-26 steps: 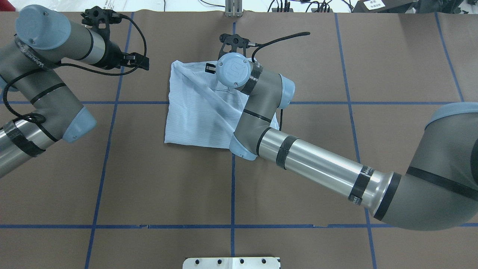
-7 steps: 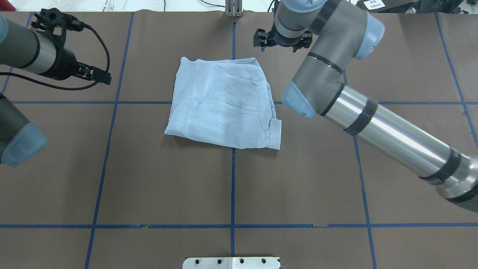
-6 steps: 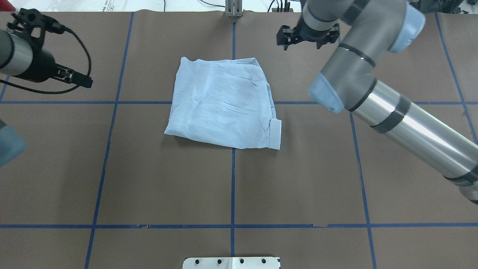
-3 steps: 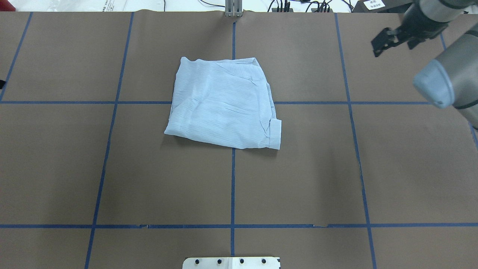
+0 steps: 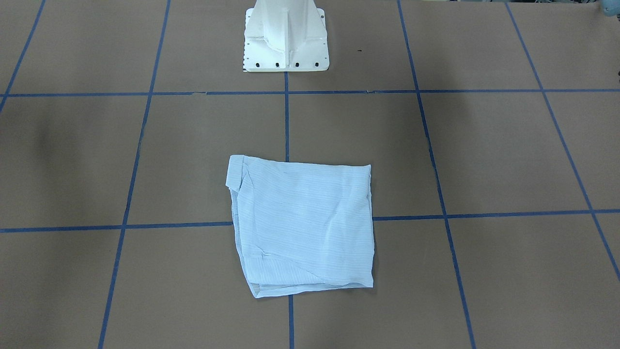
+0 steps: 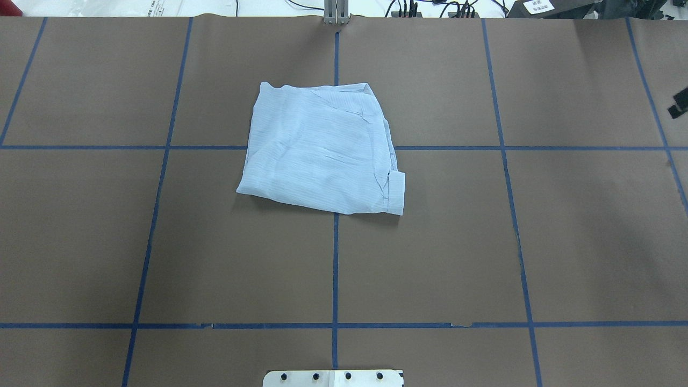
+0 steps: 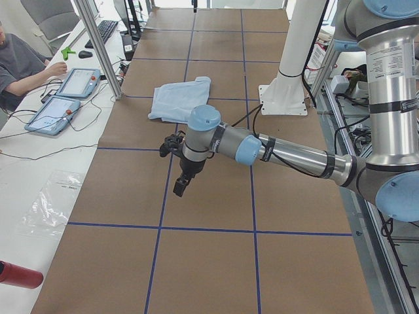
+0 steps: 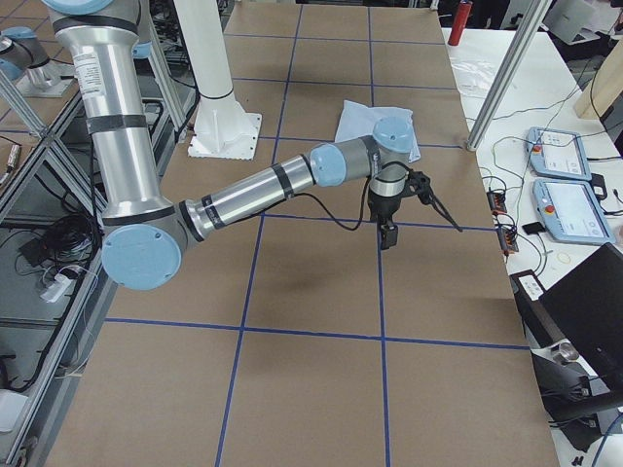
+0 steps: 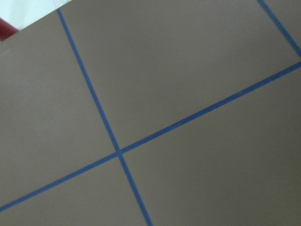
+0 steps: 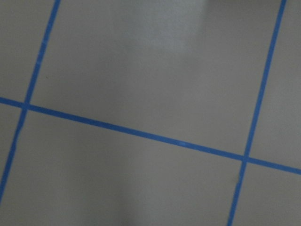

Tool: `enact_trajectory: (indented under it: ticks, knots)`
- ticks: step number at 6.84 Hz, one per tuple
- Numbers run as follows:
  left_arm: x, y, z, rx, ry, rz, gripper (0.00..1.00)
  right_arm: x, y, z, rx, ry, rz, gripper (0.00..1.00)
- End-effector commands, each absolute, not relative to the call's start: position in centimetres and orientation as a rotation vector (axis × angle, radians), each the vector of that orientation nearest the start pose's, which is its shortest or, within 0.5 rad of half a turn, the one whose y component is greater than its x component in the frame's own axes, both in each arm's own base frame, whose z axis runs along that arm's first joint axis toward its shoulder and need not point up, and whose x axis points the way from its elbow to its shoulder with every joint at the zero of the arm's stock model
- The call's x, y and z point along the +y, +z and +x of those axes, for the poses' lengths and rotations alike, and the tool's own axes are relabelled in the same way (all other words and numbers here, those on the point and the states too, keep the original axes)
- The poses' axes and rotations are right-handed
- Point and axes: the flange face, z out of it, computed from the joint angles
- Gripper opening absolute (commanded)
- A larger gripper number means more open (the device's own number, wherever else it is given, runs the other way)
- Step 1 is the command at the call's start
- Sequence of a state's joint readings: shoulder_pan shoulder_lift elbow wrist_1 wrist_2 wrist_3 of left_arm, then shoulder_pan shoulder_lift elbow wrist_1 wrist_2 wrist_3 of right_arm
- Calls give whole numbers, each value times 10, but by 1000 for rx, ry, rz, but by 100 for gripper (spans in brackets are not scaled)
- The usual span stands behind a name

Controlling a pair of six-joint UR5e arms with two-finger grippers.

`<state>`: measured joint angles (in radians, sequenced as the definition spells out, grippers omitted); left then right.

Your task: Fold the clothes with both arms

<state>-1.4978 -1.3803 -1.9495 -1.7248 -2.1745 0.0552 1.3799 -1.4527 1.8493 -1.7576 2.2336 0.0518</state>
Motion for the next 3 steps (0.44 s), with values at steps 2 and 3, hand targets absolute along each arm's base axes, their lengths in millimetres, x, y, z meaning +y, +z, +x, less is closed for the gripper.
enact_trajectory:
  ticks: [2,3]
  knots:
    - [-402,618,-79,772,16,25,100,-441,599,43,-673,-208,-9,100]
    - [-397,616,-79,788,15,23,100,-426,614,54,-673,-176,-29,100]
